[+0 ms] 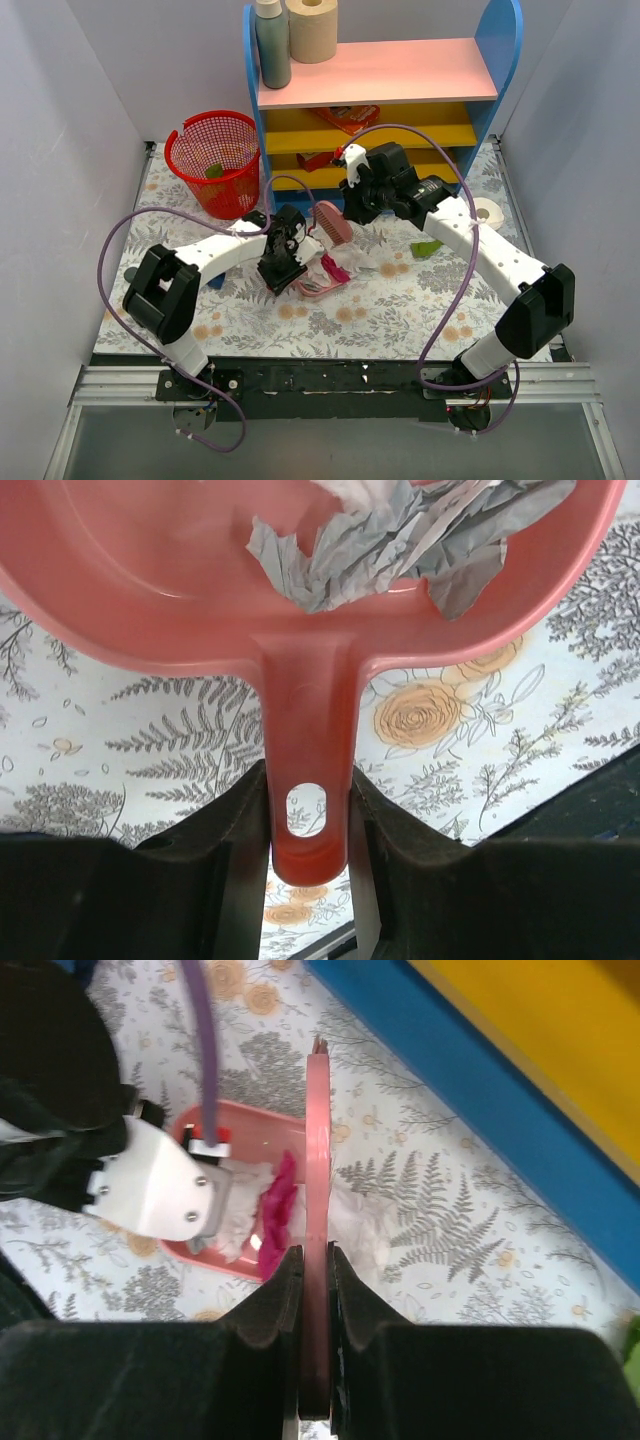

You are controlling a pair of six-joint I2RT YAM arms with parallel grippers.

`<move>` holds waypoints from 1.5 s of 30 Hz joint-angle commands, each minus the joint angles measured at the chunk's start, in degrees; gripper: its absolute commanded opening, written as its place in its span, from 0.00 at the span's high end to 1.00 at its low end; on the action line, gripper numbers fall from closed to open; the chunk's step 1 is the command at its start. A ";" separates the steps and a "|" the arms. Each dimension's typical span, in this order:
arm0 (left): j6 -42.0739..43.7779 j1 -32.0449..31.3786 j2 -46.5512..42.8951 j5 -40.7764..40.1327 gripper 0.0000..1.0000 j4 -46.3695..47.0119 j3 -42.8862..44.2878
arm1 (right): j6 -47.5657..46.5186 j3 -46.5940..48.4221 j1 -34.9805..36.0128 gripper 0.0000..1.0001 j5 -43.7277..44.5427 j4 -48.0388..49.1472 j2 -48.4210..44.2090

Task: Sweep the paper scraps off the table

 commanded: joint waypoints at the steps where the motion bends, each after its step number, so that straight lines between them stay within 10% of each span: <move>1: 0.91 0.30 -5.88 0.46 1.00 -1.02 -1.07 | -3.78 0.31 -0.93 0.99 6.79 3.15 -1.87; 15: 4.17 0.30 -1.24 1.33 1.00 -8.75 2.53 | -7.93 -13.13 -0.93 0.99 24.39 4.03 -6.18; 28: 2.41 -1.28 6.49 3.62 1.00 -4.54 8.24 | 2.45 -14.91 -0.85 0.99 -1.70 3.32 -5.13; 45: -0.23 -1.28 0.27 6.00 1.00 5.82 -0.18 | -3.34 -10.77 -0.85 0.99 4.17 2.10 -5.74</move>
